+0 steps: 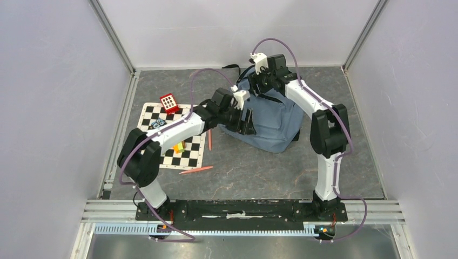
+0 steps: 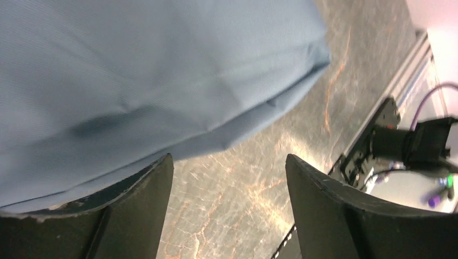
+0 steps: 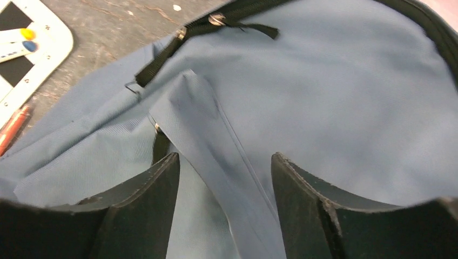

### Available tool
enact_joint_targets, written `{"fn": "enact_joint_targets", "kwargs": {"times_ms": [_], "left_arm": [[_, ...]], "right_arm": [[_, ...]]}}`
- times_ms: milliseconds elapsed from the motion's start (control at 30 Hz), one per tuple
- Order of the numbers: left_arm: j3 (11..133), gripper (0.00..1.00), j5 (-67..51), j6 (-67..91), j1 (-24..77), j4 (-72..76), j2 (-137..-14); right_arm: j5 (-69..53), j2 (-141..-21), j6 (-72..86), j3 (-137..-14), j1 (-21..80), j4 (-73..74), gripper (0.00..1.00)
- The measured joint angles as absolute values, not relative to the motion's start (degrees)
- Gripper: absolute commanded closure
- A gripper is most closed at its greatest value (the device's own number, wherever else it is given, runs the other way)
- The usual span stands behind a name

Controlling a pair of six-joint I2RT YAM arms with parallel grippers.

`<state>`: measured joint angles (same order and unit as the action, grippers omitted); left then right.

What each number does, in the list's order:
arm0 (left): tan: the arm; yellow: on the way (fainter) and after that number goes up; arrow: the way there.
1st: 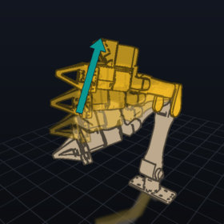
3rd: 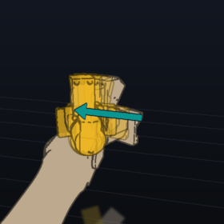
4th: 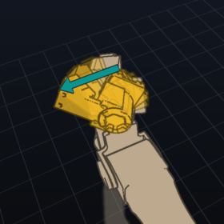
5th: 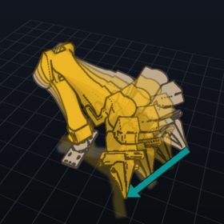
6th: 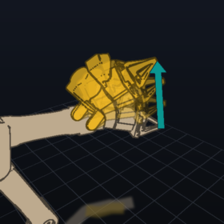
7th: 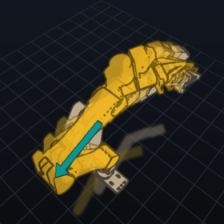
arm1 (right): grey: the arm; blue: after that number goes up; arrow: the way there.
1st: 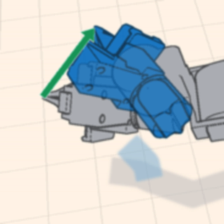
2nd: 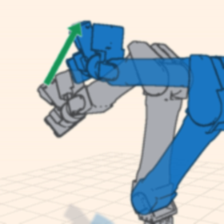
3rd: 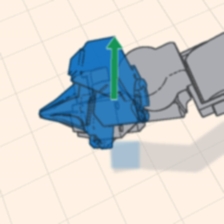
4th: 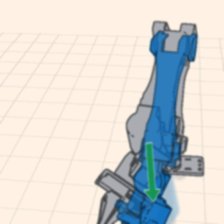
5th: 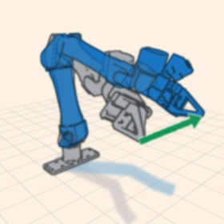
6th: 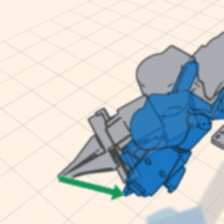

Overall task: Pack the student bag
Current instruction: Adjust the student bag at the center of the board.

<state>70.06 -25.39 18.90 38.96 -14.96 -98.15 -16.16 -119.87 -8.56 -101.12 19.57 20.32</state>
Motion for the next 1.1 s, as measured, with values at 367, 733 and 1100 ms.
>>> {"fn": "enact_joint_targets", "kwargs": {"times_ms": [367, 733, 1100], "left_arm": [[78.1, 0.3, -14.9, 28.0, 29.6, -15.0, -98.0], [89.1, 0.46, -16.8, 30.6, 25.5, -11.9, -114.0], [93.3, 0.52, -18.4, 30.5, 25.3, -8.6, -119.5]], "right_arm": [[-7.2, -103.6, 9.3, -87.8, 20.0, 16.3, 0.33], [-7.9, -107.0, 22.3, -84.8, 24.7, 13.6, 0.42], [-7.2, -114.0, 23.2, -88.2, 25.1, 13.5, 0.51]]}}
